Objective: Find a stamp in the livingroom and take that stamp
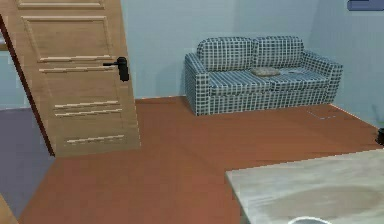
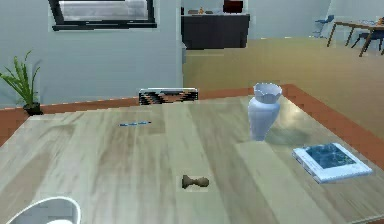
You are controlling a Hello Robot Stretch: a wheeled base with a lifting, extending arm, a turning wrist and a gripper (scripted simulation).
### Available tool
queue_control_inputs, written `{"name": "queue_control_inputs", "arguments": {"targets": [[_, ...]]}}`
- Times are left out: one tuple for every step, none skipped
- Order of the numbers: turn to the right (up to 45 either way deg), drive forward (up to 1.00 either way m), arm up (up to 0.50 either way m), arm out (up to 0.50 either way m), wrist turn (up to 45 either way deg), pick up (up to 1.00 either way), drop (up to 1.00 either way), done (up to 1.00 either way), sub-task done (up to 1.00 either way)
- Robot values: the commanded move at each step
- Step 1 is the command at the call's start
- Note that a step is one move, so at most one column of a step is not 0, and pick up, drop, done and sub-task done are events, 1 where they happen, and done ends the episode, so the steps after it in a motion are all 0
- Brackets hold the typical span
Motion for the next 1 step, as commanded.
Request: {"name": "queue_control_inputs", "arguments": {"targets": [[0.0,0.0,0.5,0.0,0.0,0.0,0.0,0.0,0.0]]}}
